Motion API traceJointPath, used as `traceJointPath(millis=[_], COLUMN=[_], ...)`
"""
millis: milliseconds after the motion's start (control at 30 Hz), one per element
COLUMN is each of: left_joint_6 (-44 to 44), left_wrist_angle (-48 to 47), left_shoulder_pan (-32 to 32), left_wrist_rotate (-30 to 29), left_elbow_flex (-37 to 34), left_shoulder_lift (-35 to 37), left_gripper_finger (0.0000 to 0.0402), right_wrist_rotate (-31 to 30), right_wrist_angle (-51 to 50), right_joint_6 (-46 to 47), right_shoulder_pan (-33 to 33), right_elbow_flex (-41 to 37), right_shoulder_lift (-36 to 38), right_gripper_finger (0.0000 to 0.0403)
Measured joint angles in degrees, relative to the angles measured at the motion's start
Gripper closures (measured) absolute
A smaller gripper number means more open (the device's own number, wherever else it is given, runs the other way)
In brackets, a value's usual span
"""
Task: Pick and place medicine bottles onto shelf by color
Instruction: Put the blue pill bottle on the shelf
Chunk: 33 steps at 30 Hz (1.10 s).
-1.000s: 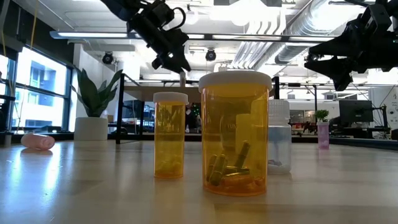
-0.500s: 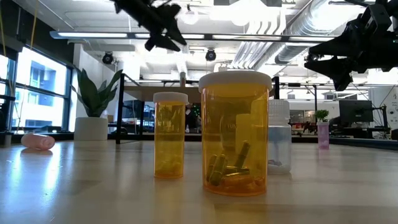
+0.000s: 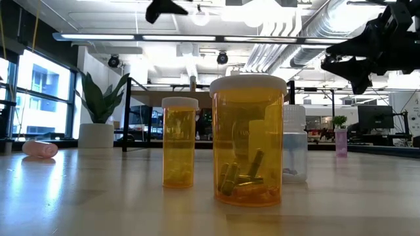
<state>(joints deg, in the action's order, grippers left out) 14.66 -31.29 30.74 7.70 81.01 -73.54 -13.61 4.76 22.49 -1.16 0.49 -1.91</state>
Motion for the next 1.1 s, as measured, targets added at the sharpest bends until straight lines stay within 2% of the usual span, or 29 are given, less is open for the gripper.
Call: traceJointPath(millis=[167, 367, 467, 633, 833, 900, 1100], left_joint_6=[4.12, 9.66, 13.18, 21.59, 29.34, 30.95, 28.7], left_wrist_angle=[-5.63, -7.1, -5.27, 0.75, 4.58, 4.22, 4.24], left_shoulder_pan=[-6.08, -15.5, -19.58, -24.97, -29.99, -31.31, -32.33], left_wrist_rotate=[-1.65, -11.16, -14.14, -16.87, -17.91, -19.23, -20.76], left_elbow_flex=[0.03, -4.27, -7.64, -14.6, -19.9, -20.28, -20.23], left_shoulder_lift=[0.99, 0.92, 0.99, 0.97, 0.92, 0.9, 2.22], left_gripper_finger=[0.0218, 0.0218, 0.0218, 0.0218, 0.0218, 0.0218, 0.0218], right_wrist_rotate=[-0.23, -3.73, -4.25, -4.39, -4.04, -2.29, 3.78], right_wrist_angle=[5.04, 10.04, 13.55, 13.39, 6.01, 2.86, -8.09], right_joint_6=[7.81, 10.53, 10.53, 8.56, 5.61, 5.53, 2.67], right_shoulder_pan=[0.01, 0.01, 0.01, 0.01, 0.01, 0.01, -0.01], right_elbow_flex=[-0.02, 0.0, 0.13, 4.16, 12.3, 15.32, 25.13], right_shoulder_lift=[0.02, 0.0, 0.02, -0.24, -5.41, -8.62, -19.64], right_gripper_finger=[0.0206, 0.0206, 0.0206, 0.0206, 0.0206, 0.0206, 0.0206])
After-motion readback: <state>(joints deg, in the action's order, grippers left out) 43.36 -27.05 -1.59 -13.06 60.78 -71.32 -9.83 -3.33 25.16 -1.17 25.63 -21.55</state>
